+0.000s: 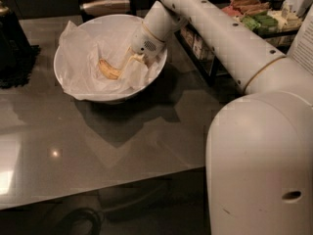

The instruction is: Pick banana from white bowl

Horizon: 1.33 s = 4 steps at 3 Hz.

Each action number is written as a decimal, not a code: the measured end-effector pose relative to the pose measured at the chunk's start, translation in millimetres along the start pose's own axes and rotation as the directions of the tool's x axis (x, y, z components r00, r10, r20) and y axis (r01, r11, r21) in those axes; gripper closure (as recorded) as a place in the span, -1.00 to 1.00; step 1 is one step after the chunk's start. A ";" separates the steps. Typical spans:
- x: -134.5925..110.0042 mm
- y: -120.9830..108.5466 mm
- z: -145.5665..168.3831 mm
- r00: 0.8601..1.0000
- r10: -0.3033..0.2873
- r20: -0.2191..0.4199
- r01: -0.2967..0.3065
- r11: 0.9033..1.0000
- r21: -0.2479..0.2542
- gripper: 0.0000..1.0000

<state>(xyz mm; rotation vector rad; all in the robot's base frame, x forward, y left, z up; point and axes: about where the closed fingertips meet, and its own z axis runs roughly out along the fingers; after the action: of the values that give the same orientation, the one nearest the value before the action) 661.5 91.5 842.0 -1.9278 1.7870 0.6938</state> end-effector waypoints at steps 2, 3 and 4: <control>-11.1 -10.2 -7.9 0.999 -0.039 -0.029 0.039 0.999 0.028 1.00; -18.5 -14.8 -10.7 0.997 -0.062 -0.038 0.064 0.997 0.038 0.63; -26.3 -13.9 -18.3 0.996 -0.085 -0.040 0.087 0.995 0.049 0.67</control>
Offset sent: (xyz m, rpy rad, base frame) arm 0.0198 0.0040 0.0299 -0.0467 -0.0941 0.0206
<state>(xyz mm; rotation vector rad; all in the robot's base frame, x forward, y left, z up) 675.5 102.2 872.2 -1.9839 1.7163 0.5811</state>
